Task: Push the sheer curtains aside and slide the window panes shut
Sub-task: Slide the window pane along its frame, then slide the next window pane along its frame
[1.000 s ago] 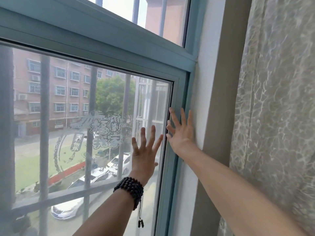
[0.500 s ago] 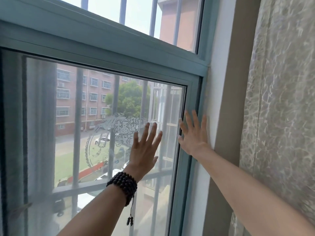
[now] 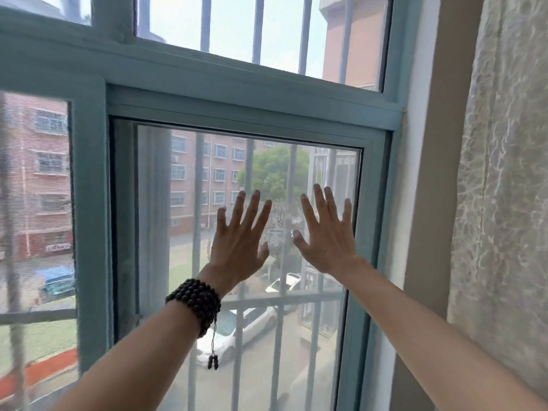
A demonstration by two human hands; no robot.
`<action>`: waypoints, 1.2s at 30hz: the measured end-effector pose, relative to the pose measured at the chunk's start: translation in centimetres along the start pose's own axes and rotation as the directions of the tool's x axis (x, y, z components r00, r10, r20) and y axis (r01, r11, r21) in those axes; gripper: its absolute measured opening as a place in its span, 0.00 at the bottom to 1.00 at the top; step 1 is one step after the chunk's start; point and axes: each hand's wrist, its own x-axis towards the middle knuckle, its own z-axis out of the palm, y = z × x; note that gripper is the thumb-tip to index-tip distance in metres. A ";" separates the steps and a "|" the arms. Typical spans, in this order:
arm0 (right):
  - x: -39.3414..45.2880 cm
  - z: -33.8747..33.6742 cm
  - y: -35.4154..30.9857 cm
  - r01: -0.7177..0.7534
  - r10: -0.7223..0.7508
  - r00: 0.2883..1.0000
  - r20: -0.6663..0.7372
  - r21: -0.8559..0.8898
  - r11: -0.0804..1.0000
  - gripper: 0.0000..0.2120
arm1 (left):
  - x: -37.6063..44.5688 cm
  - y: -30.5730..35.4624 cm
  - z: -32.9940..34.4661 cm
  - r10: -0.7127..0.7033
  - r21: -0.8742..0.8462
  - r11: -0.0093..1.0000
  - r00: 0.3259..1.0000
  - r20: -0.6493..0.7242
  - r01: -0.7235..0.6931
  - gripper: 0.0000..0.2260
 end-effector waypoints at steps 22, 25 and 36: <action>0.4 -2.4 -21.6 0.496 -0.393 0.864 -0.316 0.670 0.552 0.36 | -15.2 -14.5 -12.7 -0.409 0.211 0.899 0.908 0.087 0.385 0.41; -0.3 -3.8 -24.9 0.536 -0.429 0.833 -0.350 0.705 0.465 0.38 | -17.6 -15.4 -15.5 -0.467 0.276 0.860 0.880 0.084 0.430 0.42; -4.5 -10.6 -37.0 0.641 -0.537 0.702 -0.468 0.745 0.187 0.40 | -26.6 -19.3 -26.0 -0.620 0.481 0.699 0.783 0.039 0.529 0.44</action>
